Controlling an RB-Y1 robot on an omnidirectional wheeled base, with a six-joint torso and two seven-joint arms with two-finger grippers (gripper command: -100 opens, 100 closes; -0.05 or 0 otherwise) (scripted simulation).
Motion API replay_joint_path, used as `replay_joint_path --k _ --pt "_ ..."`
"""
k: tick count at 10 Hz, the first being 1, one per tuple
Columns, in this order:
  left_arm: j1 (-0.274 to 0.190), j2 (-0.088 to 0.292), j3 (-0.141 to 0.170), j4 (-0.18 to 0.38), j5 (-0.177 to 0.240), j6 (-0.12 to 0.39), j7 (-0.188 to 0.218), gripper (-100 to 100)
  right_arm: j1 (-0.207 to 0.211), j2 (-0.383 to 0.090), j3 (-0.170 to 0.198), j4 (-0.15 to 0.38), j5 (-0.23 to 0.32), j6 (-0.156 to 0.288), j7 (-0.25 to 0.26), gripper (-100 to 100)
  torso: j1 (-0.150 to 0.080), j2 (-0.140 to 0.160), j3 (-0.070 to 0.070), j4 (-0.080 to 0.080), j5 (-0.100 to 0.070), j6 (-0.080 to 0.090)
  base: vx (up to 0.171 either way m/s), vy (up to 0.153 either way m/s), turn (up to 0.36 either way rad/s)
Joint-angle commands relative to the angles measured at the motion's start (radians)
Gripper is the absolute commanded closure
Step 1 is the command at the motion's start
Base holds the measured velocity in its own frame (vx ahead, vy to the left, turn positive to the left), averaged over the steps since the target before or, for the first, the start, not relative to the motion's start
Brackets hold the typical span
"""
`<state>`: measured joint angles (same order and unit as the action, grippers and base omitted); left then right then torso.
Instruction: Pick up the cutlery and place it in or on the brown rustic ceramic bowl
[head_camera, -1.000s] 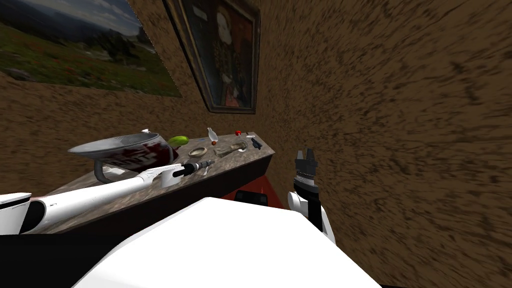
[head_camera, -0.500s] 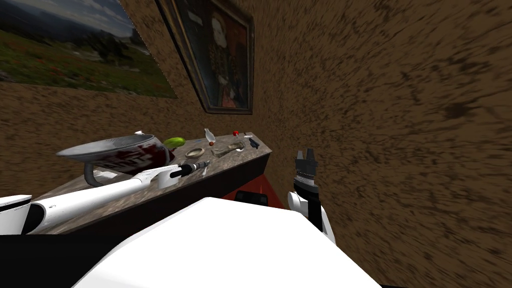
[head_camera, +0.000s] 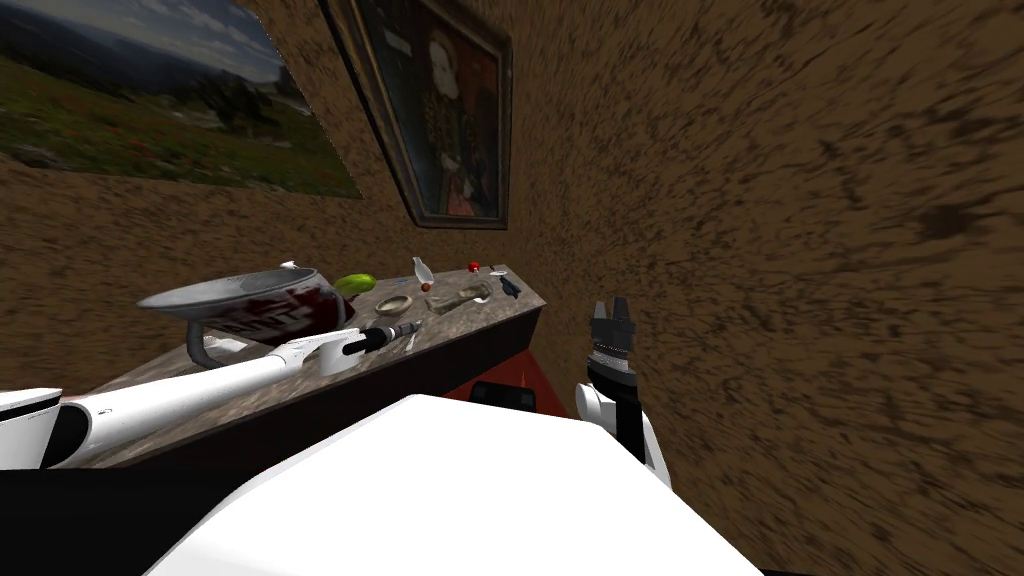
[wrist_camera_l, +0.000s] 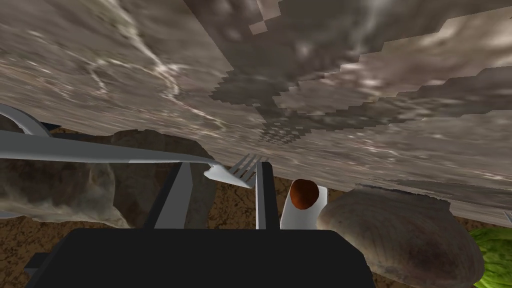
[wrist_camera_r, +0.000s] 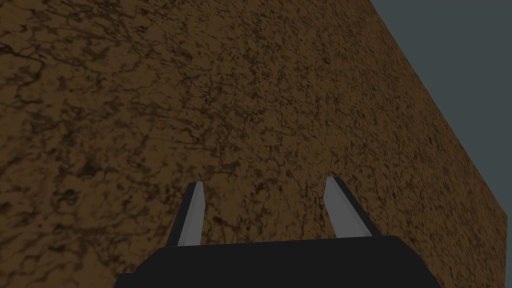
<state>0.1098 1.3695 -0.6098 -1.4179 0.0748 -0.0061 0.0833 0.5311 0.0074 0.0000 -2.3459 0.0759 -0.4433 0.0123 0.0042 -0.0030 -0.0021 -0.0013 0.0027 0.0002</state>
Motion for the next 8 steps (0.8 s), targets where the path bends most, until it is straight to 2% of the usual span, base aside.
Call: replay_joint_path --k 1,5,6,8 --pt "-0.005 0.011 -0.010 -0.050 -0.008 0.025 -0.003 100 0.000 0.000 0.000 0.000 0.000 0.000 0.000 0 0.000 0.000 0.000 0.000 0.000 0.000 0.068 0.041 0.333" --pt "-0.017 0.030 -0.028 -0.179 -0.030 0.095 -0.012 100 0.000 0.000 0.000 0.000 0.000 0.000 0.000 0 0.001 -0.003 -0.002 -0.001 0.001 0.001 0.070 0.045 0.180" --pt "-0.017 0.030 -0.028 -0.183 -0.030 0.095 -0.012 100 0.000 0.000 0.000 0.000 0.000 0.000 0.000 0 0.001 -0.003 -0.002 -0.001 0.001 0.001 0.032 0.022 0.077" --pt "-0.022 0.040 -0.037 -0.245 -0.041 0.131 -0.017 100 0.000 0.000 0.000 0.000 0.000 0.000 0.000 0 0.000 0.000 0.000 0.000 0.000 0.001 0.036 0.022 0.138"
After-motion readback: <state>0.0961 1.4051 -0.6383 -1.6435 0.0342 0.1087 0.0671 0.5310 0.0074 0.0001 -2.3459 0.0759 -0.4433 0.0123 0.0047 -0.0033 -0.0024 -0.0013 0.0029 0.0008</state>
